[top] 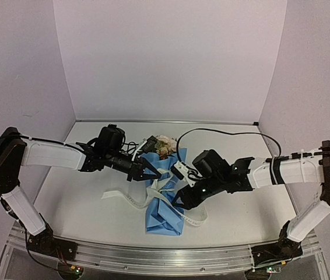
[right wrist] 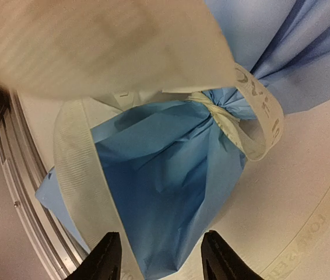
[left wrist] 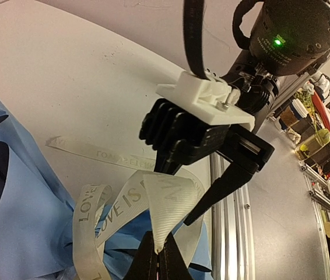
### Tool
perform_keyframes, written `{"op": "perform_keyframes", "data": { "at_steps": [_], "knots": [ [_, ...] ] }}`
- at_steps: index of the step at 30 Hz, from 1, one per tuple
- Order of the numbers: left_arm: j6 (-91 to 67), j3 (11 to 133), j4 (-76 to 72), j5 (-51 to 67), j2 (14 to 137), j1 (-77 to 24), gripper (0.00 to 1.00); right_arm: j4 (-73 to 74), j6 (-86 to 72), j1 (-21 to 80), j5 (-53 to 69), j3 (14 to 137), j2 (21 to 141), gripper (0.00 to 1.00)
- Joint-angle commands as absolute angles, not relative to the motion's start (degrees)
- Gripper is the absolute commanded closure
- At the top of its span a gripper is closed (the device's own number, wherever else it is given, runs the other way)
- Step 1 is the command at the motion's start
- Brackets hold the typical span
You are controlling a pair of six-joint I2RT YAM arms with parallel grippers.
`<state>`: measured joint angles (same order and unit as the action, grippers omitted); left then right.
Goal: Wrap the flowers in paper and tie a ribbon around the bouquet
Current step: Cross the half-tied ribbon over the folded bouquet.
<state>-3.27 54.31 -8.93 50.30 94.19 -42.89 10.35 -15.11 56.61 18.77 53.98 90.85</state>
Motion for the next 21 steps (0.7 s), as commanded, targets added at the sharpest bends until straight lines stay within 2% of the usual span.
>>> {"op": "perform_keyframes", "data": {
  "at_steps": [1,5,12,18,21],
  "knots": [
    [-2.67,57.50,-8.03,52.65,94.75,-42.63,0.99,6.31,-13.15,57.42,17.22,51.04,85.76,0.47],
    [-1.96,58.28,-6.57,53.52,95.19,-42.57,0.99,6.59,-11.79,57.97,19.10,50.92,84.22,0.42],
    [-0.63,59.91,-3.77,54.45,95.79,-42.36,0.99,12.14,-6.19,60.30,19.20,53.57,85.61,0.41],
    [-0.70,60.34,-3.62,54.41,96.18,-42.28,0.99,13.45,-5.70,60.34,18.19,56.98,89.93,0.47],
    [-0.70,60.45,-3.60,54.29,96.30,-42.31,0.99,13.45,-6.00,60.31,16.63,58.10,91.46,0.55]
  ]
}}
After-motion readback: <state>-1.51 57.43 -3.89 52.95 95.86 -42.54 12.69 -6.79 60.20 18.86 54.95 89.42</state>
